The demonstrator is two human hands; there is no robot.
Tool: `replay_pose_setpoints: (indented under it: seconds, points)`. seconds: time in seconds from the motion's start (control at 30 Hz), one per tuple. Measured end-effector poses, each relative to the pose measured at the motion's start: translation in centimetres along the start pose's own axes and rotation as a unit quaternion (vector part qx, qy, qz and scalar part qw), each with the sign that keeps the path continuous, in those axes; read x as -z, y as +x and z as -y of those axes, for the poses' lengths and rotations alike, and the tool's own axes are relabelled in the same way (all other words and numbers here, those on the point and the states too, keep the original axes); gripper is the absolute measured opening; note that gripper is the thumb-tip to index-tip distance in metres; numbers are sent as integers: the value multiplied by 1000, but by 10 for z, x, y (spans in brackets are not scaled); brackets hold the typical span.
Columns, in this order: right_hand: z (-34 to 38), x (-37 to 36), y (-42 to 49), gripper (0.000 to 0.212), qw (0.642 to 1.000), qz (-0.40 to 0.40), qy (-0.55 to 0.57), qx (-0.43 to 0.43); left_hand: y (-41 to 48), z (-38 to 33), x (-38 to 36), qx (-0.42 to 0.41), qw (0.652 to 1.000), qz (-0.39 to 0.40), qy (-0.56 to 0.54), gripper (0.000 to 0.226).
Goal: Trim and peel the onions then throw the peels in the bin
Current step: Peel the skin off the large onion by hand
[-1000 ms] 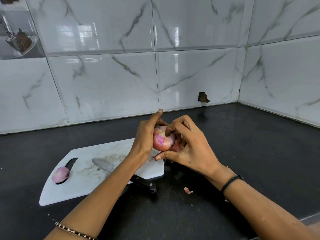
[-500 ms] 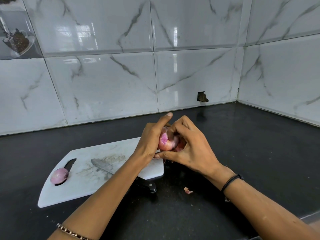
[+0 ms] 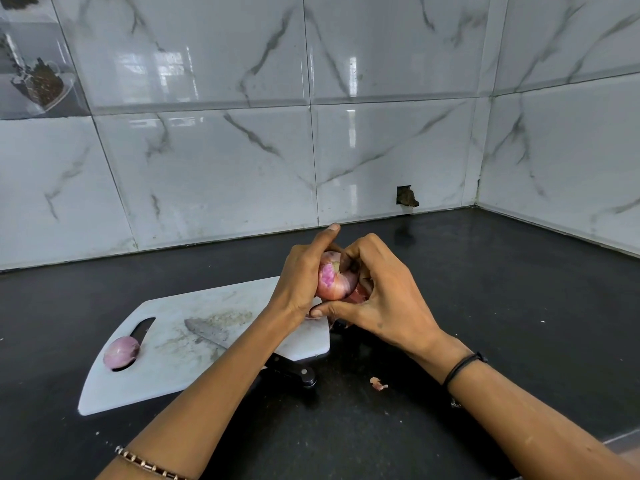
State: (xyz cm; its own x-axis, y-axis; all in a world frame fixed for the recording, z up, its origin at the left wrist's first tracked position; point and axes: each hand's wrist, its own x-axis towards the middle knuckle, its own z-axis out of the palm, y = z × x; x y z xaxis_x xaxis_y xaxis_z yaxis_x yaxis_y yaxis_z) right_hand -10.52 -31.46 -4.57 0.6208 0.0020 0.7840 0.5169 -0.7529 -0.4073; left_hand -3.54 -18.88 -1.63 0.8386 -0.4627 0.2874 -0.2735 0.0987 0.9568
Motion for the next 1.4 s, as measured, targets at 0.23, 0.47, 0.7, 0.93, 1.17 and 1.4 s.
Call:
replay_pose_setpoints:
  seconds: [0.23,0.47,0.7,0.93,1.17,1.4]
  points:
    - [0,1,0,58,1000,2,13,15,3,3,1,1,1000,-1,22,64]
    - [2,-4,-2,50,1000,12,17,1,4,3,1,0,999,-1,46,63]
    - [1,-1,0,63,1000,-5,3,-6,4,3,2,-4,999,6,32,59]
    - [1,-1,-1,57,1000,0,9,11,6,5,2,-4,1000,1,30,64]
    - [0,-2,-2,48,1000,15,19,8,6,8,2,6,998,-12,65,65]
    - [3,-2,0,61,1000,-3,5,-27,7,5,3,15,999,-15,32,61]
